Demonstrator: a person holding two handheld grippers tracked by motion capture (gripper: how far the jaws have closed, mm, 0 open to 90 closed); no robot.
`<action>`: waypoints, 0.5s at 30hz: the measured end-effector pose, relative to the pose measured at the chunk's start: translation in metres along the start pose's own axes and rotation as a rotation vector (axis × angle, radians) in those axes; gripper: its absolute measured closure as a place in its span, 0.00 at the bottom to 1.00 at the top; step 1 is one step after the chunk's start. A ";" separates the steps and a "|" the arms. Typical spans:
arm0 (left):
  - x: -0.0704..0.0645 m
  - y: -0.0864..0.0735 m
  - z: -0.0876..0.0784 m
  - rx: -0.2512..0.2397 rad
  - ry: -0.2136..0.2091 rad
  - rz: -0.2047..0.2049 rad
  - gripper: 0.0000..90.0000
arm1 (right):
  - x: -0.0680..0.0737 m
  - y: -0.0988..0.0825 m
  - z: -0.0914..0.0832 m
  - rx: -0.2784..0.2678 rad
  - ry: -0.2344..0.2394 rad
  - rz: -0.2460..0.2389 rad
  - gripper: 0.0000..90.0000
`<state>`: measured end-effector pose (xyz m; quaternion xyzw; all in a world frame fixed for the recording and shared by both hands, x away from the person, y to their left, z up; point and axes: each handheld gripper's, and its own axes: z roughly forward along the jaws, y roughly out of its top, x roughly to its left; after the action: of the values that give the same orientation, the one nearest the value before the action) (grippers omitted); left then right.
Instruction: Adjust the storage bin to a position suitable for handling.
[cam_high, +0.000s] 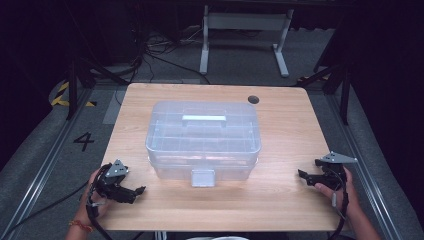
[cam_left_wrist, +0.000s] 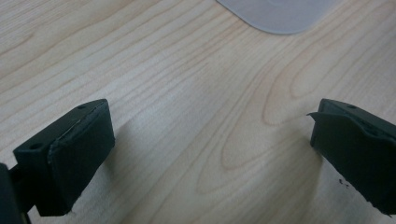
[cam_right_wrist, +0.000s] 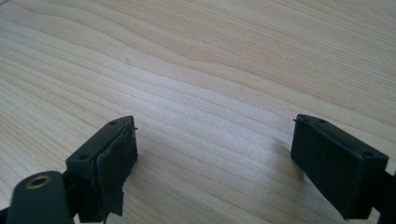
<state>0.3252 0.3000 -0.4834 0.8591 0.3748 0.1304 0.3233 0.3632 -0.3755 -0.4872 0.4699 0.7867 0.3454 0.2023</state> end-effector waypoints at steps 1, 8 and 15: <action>0.000 0.000 0.000 0.000 0.001 0.000 0.00 | 0.000 0.000 0.000 0.000 0.001 0.000 0.16; -0.004 -0.003 -0.003 0.005 0.020 -0.018 0.00 | -0.001 -0.002 -0.003 0.009 0.026 -0.023 0.17; -0.006 -0.009 -0.007 -0.005 0.024 -0.026 0.00 | -0.002 -0.001 -0.004 0.011 0.053 -0.042 0.23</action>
<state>0.3132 0.3033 -0.4839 0.8516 0.3896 0.1375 0.3226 0.3611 -0.3789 -0.4850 0.4450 0.8034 0.3491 0.1864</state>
